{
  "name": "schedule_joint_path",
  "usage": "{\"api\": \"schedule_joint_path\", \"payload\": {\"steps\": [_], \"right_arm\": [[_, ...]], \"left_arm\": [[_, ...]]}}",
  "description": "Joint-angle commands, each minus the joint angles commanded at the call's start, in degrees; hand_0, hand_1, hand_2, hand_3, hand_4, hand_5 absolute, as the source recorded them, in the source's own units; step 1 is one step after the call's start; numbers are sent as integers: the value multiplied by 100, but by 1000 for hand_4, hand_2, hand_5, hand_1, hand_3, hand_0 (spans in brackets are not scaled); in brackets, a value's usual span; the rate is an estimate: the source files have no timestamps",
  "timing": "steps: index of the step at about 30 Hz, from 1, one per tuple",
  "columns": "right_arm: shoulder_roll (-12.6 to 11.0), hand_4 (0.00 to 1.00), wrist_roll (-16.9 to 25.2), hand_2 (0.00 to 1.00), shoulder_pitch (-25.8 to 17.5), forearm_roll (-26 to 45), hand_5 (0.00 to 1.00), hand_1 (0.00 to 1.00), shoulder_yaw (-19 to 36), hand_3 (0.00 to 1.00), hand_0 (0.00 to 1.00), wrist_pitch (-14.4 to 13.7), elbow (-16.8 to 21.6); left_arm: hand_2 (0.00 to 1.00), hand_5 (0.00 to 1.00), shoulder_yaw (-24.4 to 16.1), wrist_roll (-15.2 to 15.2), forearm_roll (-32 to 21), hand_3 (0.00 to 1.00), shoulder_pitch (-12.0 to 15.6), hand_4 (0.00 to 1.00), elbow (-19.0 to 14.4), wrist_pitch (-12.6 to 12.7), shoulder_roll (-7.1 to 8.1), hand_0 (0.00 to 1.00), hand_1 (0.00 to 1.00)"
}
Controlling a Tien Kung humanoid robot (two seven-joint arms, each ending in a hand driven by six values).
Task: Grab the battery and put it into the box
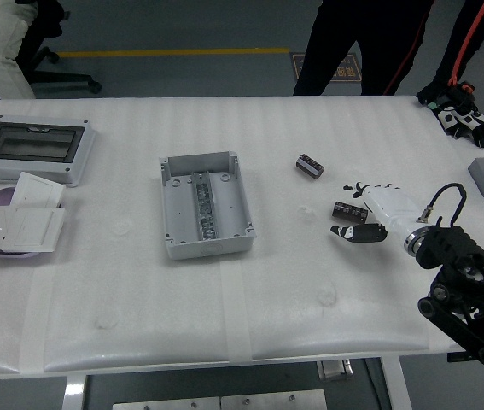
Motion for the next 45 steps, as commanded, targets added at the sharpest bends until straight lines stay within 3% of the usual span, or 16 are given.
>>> {"api": "schedule_joint_path", "payload": {"steps": [7,8,13,14,19,20,35,40,45], "right_arm": [[0,852,3,762,42,25,564,708,-14,835,892,-10,-132],[0,682,8,691,47,33,436,644,-25,717,828,-19,-162],[12,682,36,691,60,61,436,644,-91,717,828,-49,-285],[16,537,43,632,59,68,331,594,-97,682,779,-55,-299],[33,537,80,632,61,100,331,594,-113,682,779,-119,-318],[36,462,88,609,63,109,278,562,-117,674,749,-132,-321],[74,424,232,589,63,283,241,531,-171,675,734,-363,-325],[66,427,284,579,78,507,244,516,-94,675,724,-425,-108],[78,428,263,576,174,696,245,513,-40,673,721,-436,390]], "left_arm": [[504,2,47,-29,-34,397,-8,2,0,11,-1,391,537],[503,2,44,-31,-32,398,-10,2,1,13,-1,391,537],[503,2,53,-47,-50,398,-15,2,2,22,9,391,537],[504,2,53,-51,-50,398,-15,2,2,24,10,391,536],[504,2,77,-76,-79,398,-18,2,3,34,11,391,536],[501,2,86,-83,-89,399,-19,2,4,38,9,391,535],[500,2,135,-133,-126,400,-27,2,6,58,5,391,534],[500,2,117,-140,-102,401,-30,2,6,66,1,390,534],[500,2,95,-132,-88,401,-23,2,6,66,-8,391,532]]}}
